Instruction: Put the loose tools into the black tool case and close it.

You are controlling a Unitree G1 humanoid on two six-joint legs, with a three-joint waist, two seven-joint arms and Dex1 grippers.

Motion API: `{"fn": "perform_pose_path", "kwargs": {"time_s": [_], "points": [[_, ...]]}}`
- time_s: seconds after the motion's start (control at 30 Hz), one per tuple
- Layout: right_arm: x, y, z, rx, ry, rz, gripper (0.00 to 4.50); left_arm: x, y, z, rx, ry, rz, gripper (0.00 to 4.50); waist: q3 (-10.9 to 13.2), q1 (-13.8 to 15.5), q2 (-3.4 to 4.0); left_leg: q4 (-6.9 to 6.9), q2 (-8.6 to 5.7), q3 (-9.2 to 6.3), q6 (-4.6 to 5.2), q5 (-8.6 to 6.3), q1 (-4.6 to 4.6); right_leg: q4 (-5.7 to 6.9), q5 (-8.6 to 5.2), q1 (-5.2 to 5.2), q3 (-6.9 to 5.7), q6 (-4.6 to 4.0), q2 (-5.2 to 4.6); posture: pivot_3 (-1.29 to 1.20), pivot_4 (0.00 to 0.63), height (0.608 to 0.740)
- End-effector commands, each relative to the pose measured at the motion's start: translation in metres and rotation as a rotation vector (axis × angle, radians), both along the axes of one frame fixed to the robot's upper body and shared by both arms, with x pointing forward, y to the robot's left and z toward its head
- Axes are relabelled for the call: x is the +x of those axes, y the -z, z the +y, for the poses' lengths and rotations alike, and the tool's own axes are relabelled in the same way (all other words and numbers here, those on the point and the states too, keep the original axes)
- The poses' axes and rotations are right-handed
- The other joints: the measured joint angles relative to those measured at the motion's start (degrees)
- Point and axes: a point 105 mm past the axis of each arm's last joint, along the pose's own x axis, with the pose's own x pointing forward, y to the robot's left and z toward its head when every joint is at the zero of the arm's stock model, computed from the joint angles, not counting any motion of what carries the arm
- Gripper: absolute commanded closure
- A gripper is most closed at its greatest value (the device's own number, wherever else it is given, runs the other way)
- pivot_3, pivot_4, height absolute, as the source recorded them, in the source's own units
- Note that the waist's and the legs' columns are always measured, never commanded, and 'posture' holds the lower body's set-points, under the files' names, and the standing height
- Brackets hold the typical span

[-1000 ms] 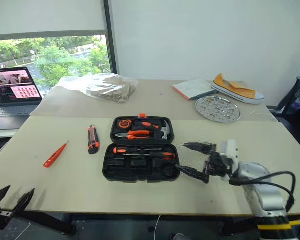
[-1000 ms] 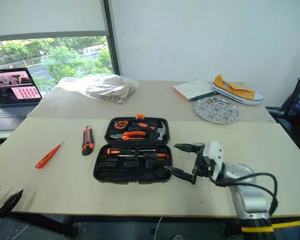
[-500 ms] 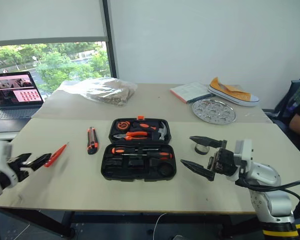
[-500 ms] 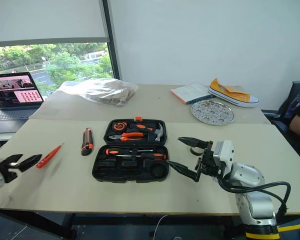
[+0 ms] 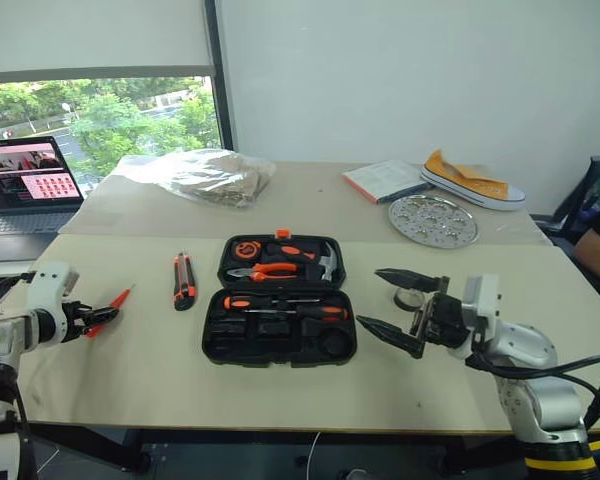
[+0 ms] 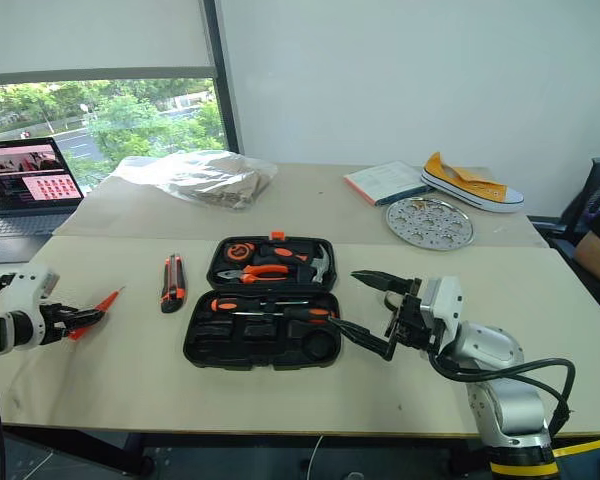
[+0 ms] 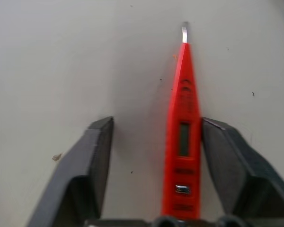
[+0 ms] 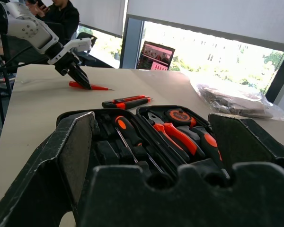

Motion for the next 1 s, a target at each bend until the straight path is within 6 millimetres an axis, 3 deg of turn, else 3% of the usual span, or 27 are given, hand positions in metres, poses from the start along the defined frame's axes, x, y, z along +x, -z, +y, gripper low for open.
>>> {"fn": "perform_pose_path", "kwargs": {"time_s": [0.03, 0.07, 0.13, 0.2, 0.27, 0.4, 0.57, 0.7, 1.0], "points": [[-0.006, -0.010, -0.002, 0.002, 0.013, -0.042, 0.00, -0.002, -0.006, -0.007, -0.027, 0.101, -0.034, 3.26, 0.00, 0.00, 0.00, 0.00, -0.01, 0.00, 0.10, -0.06, 0.00, 0.01, 0.00, 0.00, 0.00, 0.01, -0.01, 0.00, 0.150, 0.740], [-0.006, -0.009, -0.003, -0.003, 0.015, -0.042, 0.00, -0.001, -0.017, -0.013, -0.044, 0.152, -0.086, 3.63, 0.00, 0.00, -0.01, 0.01, 0.00, 0.00, 0.32, -0.18, 0.00, 0.01, 0.00, 0.00, 0.00, 0.01, -0.01, 0.00, 0.150, 0.740], [-0.008, -0.008, -0.004, -0.015, 0.016, -0.042, 0.00, -0.001, -0.034, -0.022, -0.071, 0.236, -0.170, 3.63, 0.01, -0.06, -0.02, 0.01, 0.02, -0.01, 0.32, -0.18, -0.01, 0.02, 0.00, -0.02, -0.01, 0.00, -0.01, 0.00, 0.150, 0.740], [-0.009, -0.009, -0.009, -0.015, 0.039, -0.041, 0.00, -0.004, -0.074, -0.056, -0.106, 0.479, -0.353, 3.63, 0.03, -0.05, -0.06, 0.02, 0.04, -0.01, 0.32, -0.18, -0.08, 0.01, 0.00, -0.07, -0.03, 0.00, -0.01, 0.00, 0.150, 0.740], [-0.009, -0.009, -0.012, -0.017, 0.049, -0.037, 0.00, -0.011, -0.090, -0.079, -0.091, 0.640, -0.423, 3.63, 0.04, 0.22, -0.11, 0.18, 0.17, -0.11, 0.24, -0.13, -0.39, 0.01, 0.00, -0.21, -0.13, 0.00, -0.01, 0.00, 0.150, 0.740], [-0.011, -0.004, -0.017, -0.036, 0.056, -0.022, 0.00, -0.024, -0.085, -0.133, -0.027, 0.997, -0.315, 3.63, 0.04, 0.35, -0.08, 0.43, 0.08, -0.09, 0.02, -0.03, -0.61, 0.00, 0.03, -0.24, -0.11, 0.06, -0.09, 0.00, 0.150, 0.740], [-0.012, -0.002, -0.015, -0.044, 0.050, -0.016, 0.00, -0.015, -0.067, -0.189, 0.115, 1.270, -0.188, 3.63, 0.04, 0.53, -0.09, 0.65, -0.02, -0.08, 0.52, -0.30, -0.61, 0.01, 0.04, -0.11, -0.10, 0.09, -0.02, 0.00, 0.150, 0.740], [-0.014, -0.001, -0.012, -0.044, 0.044, -0.015, 0.00, 0.001, -0.053, -0.207, 0.212, 1.328, -0.154, 3.63, 0.04, 0.31, -0.09, 0.70, -0.03, -0.07, 0.54, -0.31, -0.60, 0.03, 0.06, -0.09, -0.05, 0.11, -0.01, 0.00, 0.150, 0.740], [-0.021, 0.001, -0.011, -0.027, 0.073, -0.012, 0.00, 0.017, -0.029, -0.223, 0.295, 1.394, -0.093, 3.63, 0.04, 0.00, -0.09, 0.70, -0.02, -0.11, 0.62, -0.35, -0.68, -0.04, 0.06, -0.15, -0.04, 0.14, 0.02, 0.00, 0.150, 0.740]]}}
